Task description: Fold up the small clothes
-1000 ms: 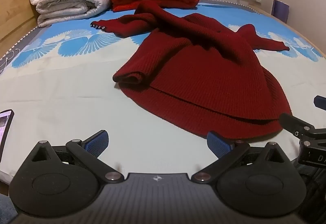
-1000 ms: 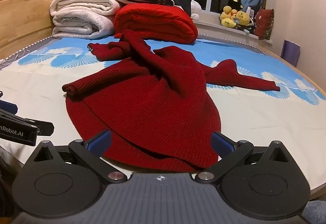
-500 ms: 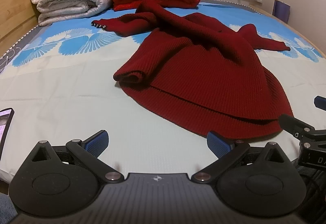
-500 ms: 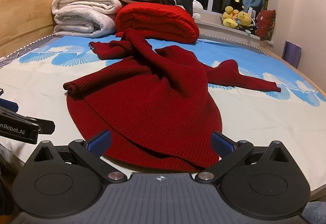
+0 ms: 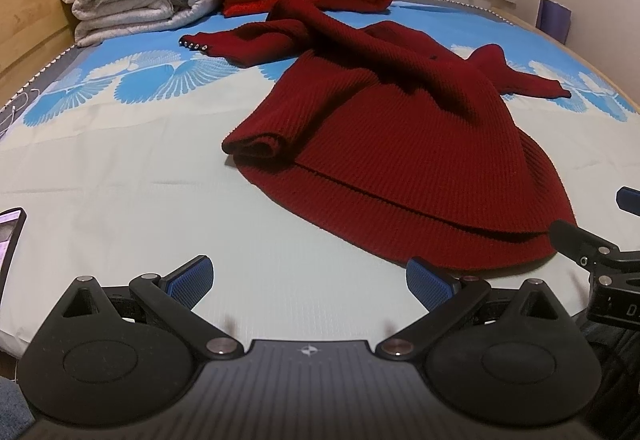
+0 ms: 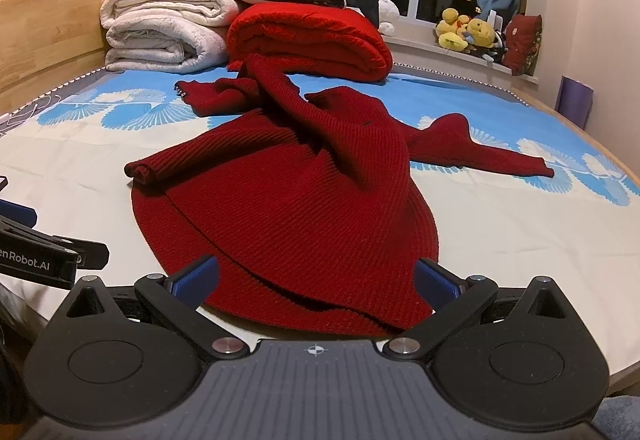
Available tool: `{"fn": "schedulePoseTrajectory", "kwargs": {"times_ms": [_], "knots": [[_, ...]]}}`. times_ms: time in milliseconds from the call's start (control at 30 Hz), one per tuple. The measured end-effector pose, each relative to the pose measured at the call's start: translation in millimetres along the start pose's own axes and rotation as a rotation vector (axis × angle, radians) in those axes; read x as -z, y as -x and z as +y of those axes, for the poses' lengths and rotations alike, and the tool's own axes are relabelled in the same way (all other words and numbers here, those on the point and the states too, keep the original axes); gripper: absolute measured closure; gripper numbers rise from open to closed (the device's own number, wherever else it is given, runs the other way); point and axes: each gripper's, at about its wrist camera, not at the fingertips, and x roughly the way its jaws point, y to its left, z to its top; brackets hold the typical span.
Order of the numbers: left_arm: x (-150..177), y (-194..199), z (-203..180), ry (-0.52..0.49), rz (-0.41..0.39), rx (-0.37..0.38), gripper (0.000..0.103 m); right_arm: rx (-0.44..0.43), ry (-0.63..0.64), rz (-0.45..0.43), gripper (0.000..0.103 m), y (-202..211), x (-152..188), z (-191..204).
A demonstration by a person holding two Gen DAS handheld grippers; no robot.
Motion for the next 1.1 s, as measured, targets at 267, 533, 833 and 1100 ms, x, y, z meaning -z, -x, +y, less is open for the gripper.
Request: {"fn": "schedulePoseTrajectory", "kwargs": {"times_ms": [267,533,833,1100], "knots": [[0.7,-2.0,-0.4,-0.006,0.001,0.001,0.0,-0.004,0.005,0.006,0.001,-1.1,-1.1,0.6],[1.5,-2.7,-0.8,-0.006,-0.005,0.006,0.0,-0.005,0.009,0.007,0.001,-1.2,-0.5,1.6],[2.1,-2.7,-1.6,-0.006,-0.005,0.002,0.0,-0.005,0.009,0.007,0.001,-1.0,-0.6,1.9],[1.4,-2.2,-2.1,-0.014,-0.008,0.004,0.0,-0.006,0.01,0.007,0.001,-0.5,-0.8,2.2]]}}
